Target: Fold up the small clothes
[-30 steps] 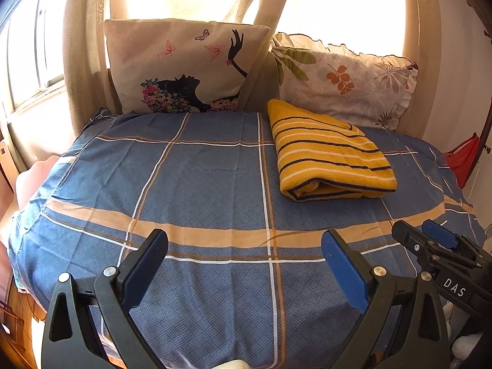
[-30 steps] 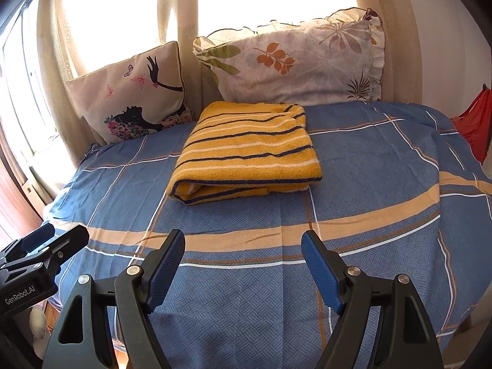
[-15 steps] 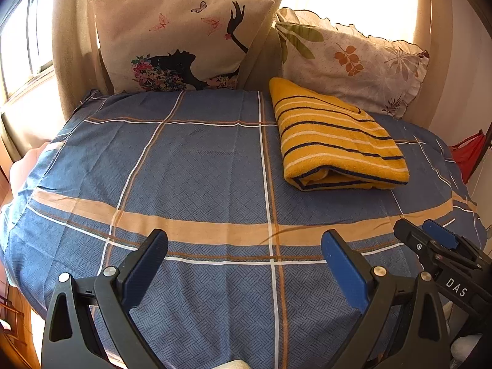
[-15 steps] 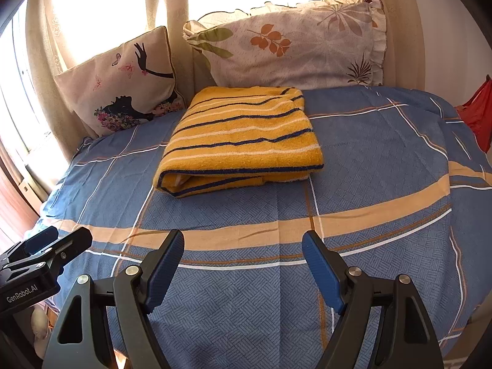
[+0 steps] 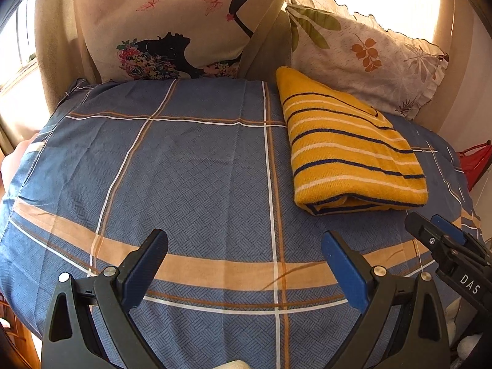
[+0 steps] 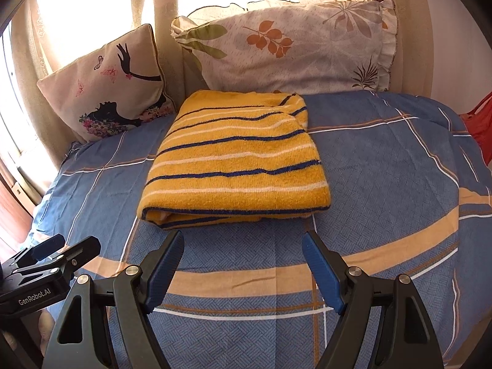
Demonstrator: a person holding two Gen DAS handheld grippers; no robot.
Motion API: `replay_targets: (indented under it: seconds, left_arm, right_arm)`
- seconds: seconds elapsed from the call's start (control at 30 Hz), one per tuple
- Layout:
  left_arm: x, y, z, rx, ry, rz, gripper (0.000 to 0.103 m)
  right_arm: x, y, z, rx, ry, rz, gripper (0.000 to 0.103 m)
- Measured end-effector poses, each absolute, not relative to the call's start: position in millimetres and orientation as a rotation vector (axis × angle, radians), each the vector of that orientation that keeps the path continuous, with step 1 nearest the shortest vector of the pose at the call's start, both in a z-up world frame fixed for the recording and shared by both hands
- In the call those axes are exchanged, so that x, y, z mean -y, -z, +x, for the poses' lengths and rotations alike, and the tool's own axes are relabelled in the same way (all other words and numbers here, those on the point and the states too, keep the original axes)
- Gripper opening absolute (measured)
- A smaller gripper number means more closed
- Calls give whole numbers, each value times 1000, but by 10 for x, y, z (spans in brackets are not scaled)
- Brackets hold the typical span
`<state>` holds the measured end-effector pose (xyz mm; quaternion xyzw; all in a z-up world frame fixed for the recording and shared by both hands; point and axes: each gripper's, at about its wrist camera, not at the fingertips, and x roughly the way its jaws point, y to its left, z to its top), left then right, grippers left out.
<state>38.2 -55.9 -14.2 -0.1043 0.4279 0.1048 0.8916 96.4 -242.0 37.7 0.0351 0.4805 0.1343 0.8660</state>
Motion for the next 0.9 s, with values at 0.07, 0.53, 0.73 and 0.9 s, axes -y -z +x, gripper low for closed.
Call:
replay_targets:
  seconds: [0.07,0.53,0.73,0.9]
  left_arm:
    - [531,173,460,-898,-221,-224,100]
    - [386,319,767,-935,-229,-262,100]
    - [271,307,763,-923,-238,-294,100]
    - [161,333,720,-927,-272,-307,100]
  right_arm:
    - [2393,-337,1040,-1018,-285,71,83]
    - [2374,-434,1229,-1052,-411,63,83]
    - [2155,-855,1600,-891,-481,-70,83]
    - [1903,-386,2367,-1010,-564,-75,32]
